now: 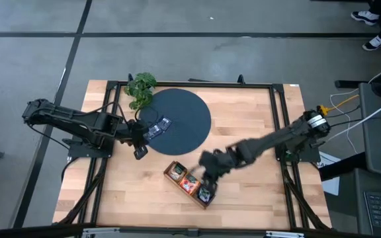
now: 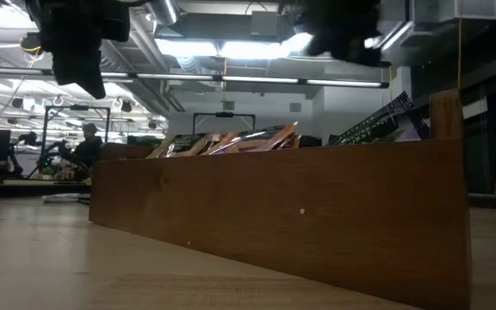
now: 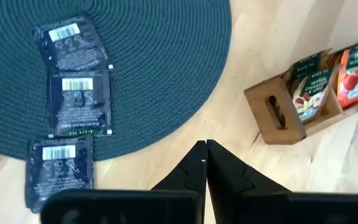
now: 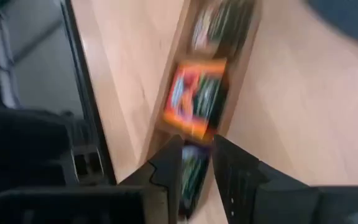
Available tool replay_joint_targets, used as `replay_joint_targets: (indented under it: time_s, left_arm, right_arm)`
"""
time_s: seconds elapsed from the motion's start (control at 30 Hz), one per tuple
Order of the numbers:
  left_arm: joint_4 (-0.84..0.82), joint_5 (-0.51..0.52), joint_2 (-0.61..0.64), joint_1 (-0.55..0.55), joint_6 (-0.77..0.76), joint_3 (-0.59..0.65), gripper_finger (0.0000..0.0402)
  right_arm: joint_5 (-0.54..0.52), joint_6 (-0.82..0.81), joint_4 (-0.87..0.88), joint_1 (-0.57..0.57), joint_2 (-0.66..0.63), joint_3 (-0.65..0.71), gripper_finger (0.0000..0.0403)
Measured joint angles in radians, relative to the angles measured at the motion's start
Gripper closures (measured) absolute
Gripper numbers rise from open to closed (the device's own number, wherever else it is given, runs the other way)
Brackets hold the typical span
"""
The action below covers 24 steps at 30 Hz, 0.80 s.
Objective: Pick & Place Tea
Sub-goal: Put the violet tea bag into the right section of the wooden organizer
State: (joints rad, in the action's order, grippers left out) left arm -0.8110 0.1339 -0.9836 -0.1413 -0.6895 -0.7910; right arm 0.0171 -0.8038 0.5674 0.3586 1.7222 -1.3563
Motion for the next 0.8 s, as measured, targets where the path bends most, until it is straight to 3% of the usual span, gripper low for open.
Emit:
replay_joint_targets:
  time_s: [0.23,0.43,0.63,0.8]
  left_arm:
    - [0.011,0.020,0.000,0.000,0.105,0.000,0.0398]
    - [0.051,0.033,0.000,0.000,0.142,0.000,0.0391]
    - [0.053,0.065,-0.001,0.000,0.138,0.000,0.0395]
    - [0.052,0.108,-0.001,0.000,0.131,0.000,0.0398]
  right_arm:
    - [0.065,-0.003,-0.169,-0.219,0.009,0.000,0.0312]
    - [0.077,-0.076,-0.147,-0.372,0.078,0.002,0.0322]
    - [0.081,-0.078,-0.136,-0.445,0.186,0.001,0.0394]
    - [-0.012,-0.084,-0.094,-0.454,0.241,0.002,0.0397]
